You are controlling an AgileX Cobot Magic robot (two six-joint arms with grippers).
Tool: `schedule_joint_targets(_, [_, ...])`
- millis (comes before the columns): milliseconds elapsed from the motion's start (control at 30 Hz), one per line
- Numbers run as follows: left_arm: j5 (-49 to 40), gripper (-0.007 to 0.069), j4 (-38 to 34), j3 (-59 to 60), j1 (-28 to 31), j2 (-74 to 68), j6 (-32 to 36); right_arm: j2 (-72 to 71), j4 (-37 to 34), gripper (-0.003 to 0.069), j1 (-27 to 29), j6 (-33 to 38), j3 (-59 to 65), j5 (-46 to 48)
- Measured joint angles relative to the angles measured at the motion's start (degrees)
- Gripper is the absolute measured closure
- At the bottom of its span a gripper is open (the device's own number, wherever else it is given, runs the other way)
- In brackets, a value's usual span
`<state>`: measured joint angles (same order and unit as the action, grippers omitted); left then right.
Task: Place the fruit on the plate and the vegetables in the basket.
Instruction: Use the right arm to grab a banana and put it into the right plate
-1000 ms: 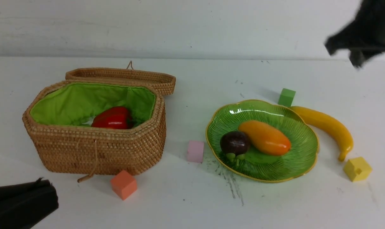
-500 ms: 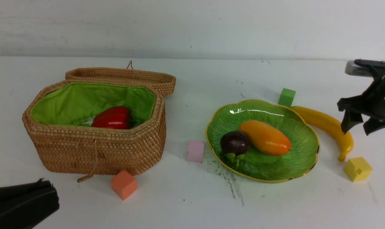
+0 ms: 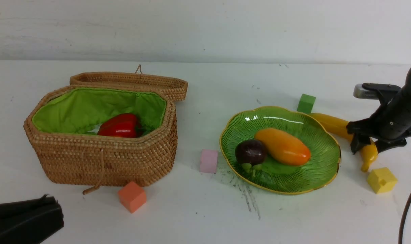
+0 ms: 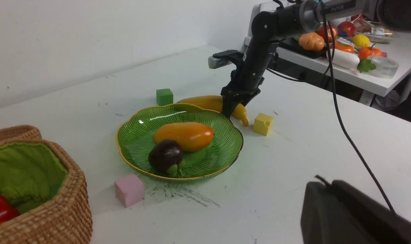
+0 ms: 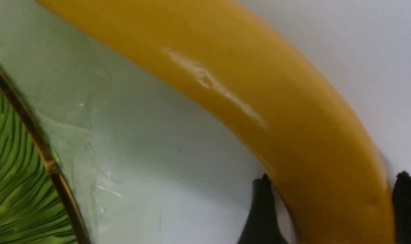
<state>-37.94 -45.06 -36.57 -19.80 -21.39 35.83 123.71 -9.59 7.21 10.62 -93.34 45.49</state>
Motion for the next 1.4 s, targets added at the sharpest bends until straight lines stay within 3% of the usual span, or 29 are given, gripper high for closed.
schedule_joint_targets(233, [-0.1, 0.0618, 2.5, 0.0, 0.0, 0.0, 0.0, 0.7, 0.1, 0.0337, -0.5, 0.1, -0.6, -0.9])
schedule_joint_targets(767, [2.2, 0.0617, 7.2, 0.0, 0.0, 0.0, 0.0, -5.0, -2.9, 0.0336, -1.6, -0.3, -0.4, -1.6])
schedule_joint_targets(1200, [2.3, 0.0613, 7.3, 0.0, 0.0, 0.0, 0.0, -18.4, -3.2, 0.0336, -2.4, -0.3, -0.4, 6.5])
schedule_joint_targets(1400, [2.9, 0.0612, 8.5, 0.0, 0.0, 0.0, 0.0, -28.8, -4.8, 0.0336, -10.9, -0.3, -0.4, 12.9])
